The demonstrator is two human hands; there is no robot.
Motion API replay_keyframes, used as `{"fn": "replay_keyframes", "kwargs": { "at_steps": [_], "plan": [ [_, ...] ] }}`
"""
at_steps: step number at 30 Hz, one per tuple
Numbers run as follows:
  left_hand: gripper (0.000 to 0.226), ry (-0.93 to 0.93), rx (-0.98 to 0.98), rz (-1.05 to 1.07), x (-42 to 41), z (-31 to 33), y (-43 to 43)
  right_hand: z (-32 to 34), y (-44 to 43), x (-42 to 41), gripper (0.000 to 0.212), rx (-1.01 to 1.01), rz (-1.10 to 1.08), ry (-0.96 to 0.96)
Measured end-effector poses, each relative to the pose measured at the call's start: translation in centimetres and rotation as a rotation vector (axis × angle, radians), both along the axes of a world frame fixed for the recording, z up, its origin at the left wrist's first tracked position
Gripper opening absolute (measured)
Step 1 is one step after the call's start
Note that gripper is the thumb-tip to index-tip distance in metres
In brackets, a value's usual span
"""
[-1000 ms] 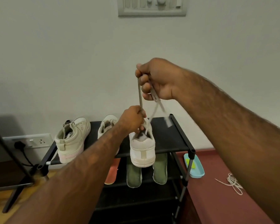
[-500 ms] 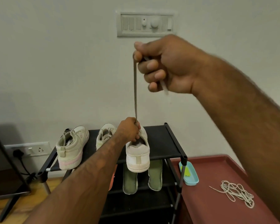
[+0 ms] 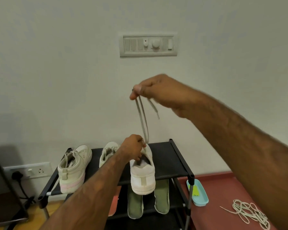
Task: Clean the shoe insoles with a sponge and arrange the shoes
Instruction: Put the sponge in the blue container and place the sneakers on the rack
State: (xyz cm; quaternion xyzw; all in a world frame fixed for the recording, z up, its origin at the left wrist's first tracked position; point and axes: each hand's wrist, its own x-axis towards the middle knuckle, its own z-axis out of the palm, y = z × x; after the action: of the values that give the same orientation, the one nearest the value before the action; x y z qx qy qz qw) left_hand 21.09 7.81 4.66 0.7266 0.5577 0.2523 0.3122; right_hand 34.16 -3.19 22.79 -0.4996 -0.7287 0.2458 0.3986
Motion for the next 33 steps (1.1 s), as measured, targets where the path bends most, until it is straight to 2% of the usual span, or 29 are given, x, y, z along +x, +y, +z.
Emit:
{"fn": "replay_keyframes", "kwargs": {
  "at_steps": [2, 6, 9, 12, 20, 26, 29, 31, 33],
  "plan": [
    [0.017, 0.058, 0.041, -0.007, -0.4, -0.1, 0.1, -1.1, 0.7, 0.0, 0.021, -0.04, -0.004, 0.054],
    [0.022, 0.066, 0.09, -0.027, -1.3, -0.4, -0.5, -2.4, 2.3, 0.0, 0.016, -0.014, -0.014, 0.288],
    [0.026, 0.091, 0.148, -0.064, -1.7, -0.6, -0.4, -3.5, 3.5, 0.2, 0.014, 0.008, -0.05, 0.242],
    [0.027, 0.105, 0.172, -0.075, -1.9, -0.8, -0.1, -5.9, 4.7, 0.2, 0.015, -0.064, -0.073, 0.178],
    [0.026, 0.073, 0.202, -0.115, -1.7, -0.9, -0.3, -12.7, 7.0, 0.0, 0.018, -0.181, -0.086, 0.221],
    [0.019, -0.091, 0.152, -0.119, -2.1, -2.0, 0.3, -17.2, 6.9, -0.1, 0.017, -0.301, -0.158, 0.21],
    [0.019, -0.086, 0.163, -0.145, -3.0, -2.6, 0.2, -19.5, 6.3, 0.0, 0.018, -0.319, -0.19, 0.046],
    [0.023, -0.048, 0.17, -0.139, -3.5, -2.8, 0.2, -20.7, 6.4, -0.3, 0.015, -0.313, -0.207, -0.167],
    [0.027, 0.047, 0.215, -0.158, -3.8, -2.9, 0.0, -21.0, 6.9, -0.9, 0.02, -0.304, -0.303, -0.393]
  ]
}}
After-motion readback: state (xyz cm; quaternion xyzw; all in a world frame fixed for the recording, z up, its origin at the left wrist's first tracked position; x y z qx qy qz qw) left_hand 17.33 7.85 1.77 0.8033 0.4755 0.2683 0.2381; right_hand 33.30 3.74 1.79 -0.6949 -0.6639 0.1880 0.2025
